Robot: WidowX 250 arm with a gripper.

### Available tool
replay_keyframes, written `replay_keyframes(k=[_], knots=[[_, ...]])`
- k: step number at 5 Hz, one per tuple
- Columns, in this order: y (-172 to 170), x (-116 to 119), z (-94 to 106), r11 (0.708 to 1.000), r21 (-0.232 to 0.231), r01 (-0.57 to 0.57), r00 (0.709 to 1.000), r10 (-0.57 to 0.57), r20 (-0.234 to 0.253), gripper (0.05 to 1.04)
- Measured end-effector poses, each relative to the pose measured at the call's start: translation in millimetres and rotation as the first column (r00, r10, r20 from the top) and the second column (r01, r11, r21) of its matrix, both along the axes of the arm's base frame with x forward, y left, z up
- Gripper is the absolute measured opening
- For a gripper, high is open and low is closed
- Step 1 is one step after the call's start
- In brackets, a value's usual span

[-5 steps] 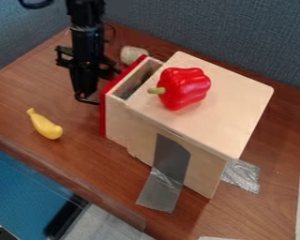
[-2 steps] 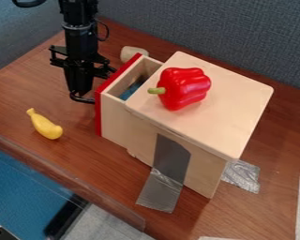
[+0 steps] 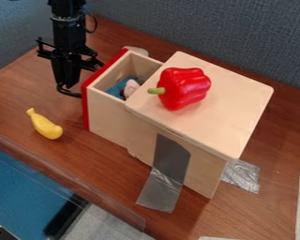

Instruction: Opened the drawer

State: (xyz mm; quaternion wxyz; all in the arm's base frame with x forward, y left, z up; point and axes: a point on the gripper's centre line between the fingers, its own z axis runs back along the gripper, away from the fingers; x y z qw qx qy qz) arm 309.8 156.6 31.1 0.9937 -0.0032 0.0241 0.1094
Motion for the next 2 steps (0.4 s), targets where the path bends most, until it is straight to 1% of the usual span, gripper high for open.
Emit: replay_keyframes(k=[1, 2], knots=[[3.8, -1.7, 0.7, 1.000, 0.002, -0.009, 1.000, 0.009, -0.003, 0.146], [12.0, 2.7, 7.0, 0.999, 0.013, -0.039, 0.999, 0.039, 0.023, 0.359]])
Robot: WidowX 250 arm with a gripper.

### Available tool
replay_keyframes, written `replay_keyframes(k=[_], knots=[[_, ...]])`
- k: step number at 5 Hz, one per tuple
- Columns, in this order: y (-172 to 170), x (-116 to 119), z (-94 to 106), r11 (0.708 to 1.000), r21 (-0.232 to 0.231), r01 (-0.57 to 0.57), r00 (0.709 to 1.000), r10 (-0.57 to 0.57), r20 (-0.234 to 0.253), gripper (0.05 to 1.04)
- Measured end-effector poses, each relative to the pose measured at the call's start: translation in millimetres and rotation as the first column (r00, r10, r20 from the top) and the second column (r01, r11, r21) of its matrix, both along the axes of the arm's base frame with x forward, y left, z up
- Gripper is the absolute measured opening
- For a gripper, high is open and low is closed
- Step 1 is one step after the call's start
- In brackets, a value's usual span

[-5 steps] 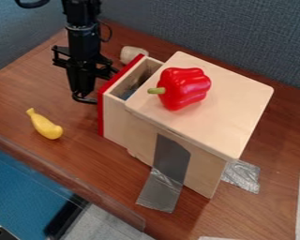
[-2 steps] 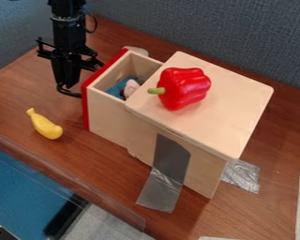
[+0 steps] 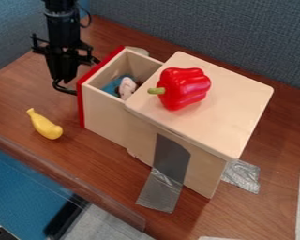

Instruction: Opened the drawer

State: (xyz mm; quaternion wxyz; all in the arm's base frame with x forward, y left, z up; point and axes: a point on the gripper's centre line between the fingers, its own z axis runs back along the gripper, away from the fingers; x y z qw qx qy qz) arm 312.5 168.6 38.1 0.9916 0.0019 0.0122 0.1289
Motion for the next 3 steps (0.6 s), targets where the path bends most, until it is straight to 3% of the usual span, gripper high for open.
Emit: replay_keyframes(k=[1, 2, 3], knots=[[2.8, 1.5, 3.0, 1.000, 0.006, 0.022, 1.000, -0.022, 0.003, 0.666], [1.5, 5.5, 20.8, 0.997, 0.055, 0.052, 0.998, -0.054, 0.030, 0.947], [-6.9, 8.8, 56.8, 0.990, 0.125, 0.072, 0.993, -0.082, 0.079, 1.004]])
